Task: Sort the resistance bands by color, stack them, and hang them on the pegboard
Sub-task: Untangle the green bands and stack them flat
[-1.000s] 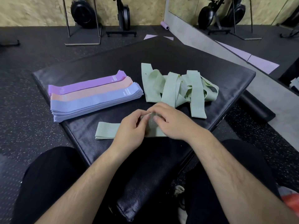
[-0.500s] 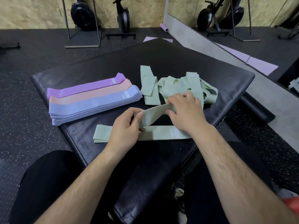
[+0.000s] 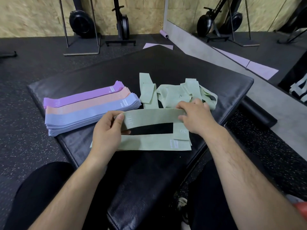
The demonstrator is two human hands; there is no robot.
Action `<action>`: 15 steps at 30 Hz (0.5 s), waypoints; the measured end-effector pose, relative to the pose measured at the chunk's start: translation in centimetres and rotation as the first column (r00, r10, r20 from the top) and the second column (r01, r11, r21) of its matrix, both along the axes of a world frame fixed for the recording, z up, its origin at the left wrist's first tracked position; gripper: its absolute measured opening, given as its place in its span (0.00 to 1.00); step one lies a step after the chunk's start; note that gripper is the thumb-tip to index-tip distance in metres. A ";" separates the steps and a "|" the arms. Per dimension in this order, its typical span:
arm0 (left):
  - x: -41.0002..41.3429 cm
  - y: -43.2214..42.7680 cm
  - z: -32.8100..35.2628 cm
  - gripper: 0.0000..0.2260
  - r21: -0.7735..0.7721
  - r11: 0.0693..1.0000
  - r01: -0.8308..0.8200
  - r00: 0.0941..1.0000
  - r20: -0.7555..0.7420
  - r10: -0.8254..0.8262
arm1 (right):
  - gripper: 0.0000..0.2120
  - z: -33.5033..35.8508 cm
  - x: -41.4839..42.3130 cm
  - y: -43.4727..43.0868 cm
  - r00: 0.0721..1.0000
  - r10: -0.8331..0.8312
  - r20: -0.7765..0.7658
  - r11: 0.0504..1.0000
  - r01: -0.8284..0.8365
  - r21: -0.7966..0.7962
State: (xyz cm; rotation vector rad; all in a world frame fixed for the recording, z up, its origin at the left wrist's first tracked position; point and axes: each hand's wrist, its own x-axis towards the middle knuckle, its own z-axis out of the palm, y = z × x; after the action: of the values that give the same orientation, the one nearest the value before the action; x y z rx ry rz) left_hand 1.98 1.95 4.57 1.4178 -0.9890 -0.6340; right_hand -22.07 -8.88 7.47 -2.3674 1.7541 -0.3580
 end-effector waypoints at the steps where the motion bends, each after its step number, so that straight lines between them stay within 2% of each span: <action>1: 0.3 -0.1 0.0 0.08 0.008 1.000 0.004 1.000 0.006 -0.004 | 0.02 -0.2 -0.2 -0.2 1.000 -0.005 -0.023 1.000 0.005 -0.026; 2: 0.6 -0.1 -0.1 0.08 0.014 1.000 0.008 1.000 0.009 -0.008 | 0.02 -0.4 -0.4 -0.5 0.999 -0.004 -0.042 0.997 0.001 -0.073; 4: 1.0 -0.2 -0.1 0.07 0.016 1.000 -0.015 1.000 -0.008 0.015 | 0.08 -0.5 -0.9 -0.8 0.999 -0.012 -0.040 0.987 0.006 -0.160; 7: 2.0 -0.3 0.0 0.06 -0.006 0.997 -0.079 0.997 -0.021 0.079 | 0.10 0.0 -1.7 -0.8 0.999 -0.028 0.038 0.976 0.036 -0.216; 8: 2.5 -0.3 0.0 0.05 -0.025 0.996 -0.090 0.996 -0.019 0.089 | 0.08 0.1 -2.2 -0.7 0.996 -0.016 0.090 0.979 0.034 -0.200; 10: 3.5 -0.3 0.1 0.06 -0.070 0.993 -0.097 0.995 -0.014 0.096 | 0.02 0.3 -2.9 -0.1 0.954 0.017 0.299 0.993 0.018 -0.116; 12: 4.5 -0.2 -0.1 0.06 -0.091 0.990 -0.106 0.994 -0.002 0.106 | 0.06 0.3 -3.2 0.8 0.866 0.014 0.499 1.000 -0.015 -0.002; 15: 5.7 0.2 -0.2 0.04 -0.095 0.987 -0.131 0.991 0.016 0.134 | 0.12 0.2 -3.7 2.0 0.808 -0.011 0.589 0.996 -0.045 0.081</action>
State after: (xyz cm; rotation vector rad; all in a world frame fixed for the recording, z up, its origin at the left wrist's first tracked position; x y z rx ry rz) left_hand 7.73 2.18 4.41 1.3969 -0.9217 -0.4688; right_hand -25.76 -6.86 7.71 -1.9058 1.4076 -0.8830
